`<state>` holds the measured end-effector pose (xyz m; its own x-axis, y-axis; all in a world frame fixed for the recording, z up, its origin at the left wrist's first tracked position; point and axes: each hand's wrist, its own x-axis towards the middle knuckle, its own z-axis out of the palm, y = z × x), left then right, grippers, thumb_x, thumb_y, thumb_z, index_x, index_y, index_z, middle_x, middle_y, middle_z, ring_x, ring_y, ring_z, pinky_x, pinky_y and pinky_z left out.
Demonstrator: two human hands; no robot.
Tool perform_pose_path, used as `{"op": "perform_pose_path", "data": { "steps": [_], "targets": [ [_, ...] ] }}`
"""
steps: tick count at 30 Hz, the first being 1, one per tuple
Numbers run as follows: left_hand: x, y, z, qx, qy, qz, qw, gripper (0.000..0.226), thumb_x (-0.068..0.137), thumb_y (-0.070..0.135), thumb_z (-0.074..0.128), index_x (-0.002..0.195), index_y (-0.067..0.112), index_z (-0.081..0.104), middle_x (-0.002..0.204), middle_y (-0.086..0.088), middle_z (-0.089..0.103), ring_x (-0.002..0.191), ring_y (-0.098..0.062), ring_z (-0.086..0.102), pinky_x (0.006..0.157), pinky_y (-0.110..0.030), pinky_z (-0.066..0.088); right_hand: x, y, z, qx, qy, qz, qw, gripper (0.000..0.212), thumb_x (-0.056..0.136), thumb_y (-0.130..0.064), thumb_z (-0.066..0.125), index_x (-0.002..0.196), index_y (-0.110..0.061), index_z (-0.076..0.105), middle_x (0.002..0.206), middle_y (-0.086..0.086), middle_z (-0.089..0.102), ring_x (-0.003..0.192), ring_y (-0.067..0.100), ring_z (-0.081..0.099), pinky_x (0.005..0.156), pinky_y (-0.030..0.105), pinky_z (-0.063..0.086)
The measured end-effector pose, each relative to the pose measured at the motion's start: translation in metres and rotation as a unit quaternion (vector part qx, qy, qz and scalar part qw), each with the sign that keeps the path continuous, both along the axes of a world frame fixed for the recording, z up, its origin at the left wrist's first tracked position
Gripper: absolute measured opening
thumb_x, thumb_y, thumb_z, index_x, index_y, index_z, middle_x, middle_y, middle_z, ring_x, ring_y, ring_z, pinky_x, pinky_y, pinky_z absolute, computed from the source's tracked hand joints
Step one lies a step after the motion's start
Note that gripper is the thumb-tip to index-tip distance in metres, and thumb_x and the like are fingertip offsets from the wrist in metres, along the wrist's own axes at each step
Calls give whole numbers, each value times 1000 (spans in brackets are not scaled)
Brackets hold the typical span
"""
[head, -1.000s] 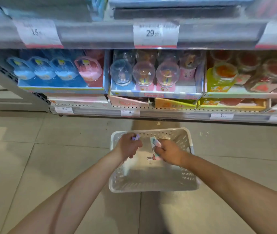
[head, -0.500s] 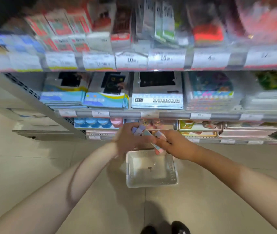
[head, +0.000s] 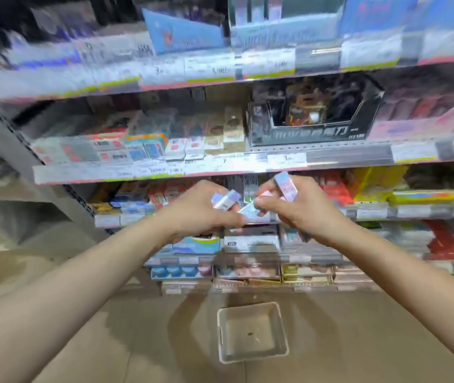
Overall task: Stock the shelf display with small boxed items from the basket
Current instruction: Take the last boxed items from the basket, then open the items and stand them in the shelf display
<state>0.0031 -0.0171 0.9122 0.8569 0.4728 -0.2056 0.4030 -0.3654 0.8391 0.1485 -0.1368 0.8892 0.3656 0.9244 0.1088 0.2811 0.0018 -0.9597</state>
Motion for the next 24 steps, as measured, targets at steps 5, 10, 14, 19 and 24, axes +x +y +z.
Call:
{"op": "perform_pose_path", "data": {
  "steps": [5,10,14,19,24],
  "targets": [
    [1,-23,58,20,-114,45,992,27,80,12,70,57,8,55,42,6,51,35,-7,31,35,-13,21,-3,-9,60,96,-38,-52,993,25,76,-7,69,97,-19,63,65,-5,59,51,3,48,50,15,37],
    [15,-33,86,85,-162,53,982,22,85,22,65,68,7,65,37,10,48,32,-3,27,35,-14,22,7,-14,92,168,-57,-107,978,30,77,-6,67,96,-22,50,66,-5,51,41,-2,45,44,9,33],
    [36,-23,107,229,-167,16,959,14,88,9,58,95,9,69,76,5,68,60,5,57,57,-10,41,41,-16,121,190,-120,-135,965,26,77,-13,67,83,-29,48,71,-4,54,55,5,47,53,22,36],
    [77,14,129,492,-72,-26,867,48,79,-2,51,123,15,55,116,-5,59,101,-29,58,86,-39,48,98,1,149,204,-233,-158,938,22,80,-12,65,94,-8,48,76,-9,51,65,-9,50,57,8,35],
    [121,43,142,661,76,-7,746,56,85,7,49,138,18,34,140,-10,40,78,-40,61,50,-34,36,152,35,164,199,-328,-144,912,23,81,-13,66,95,-8,48,81,-1,55,68,10,46,59,16,35]
  ]
}}
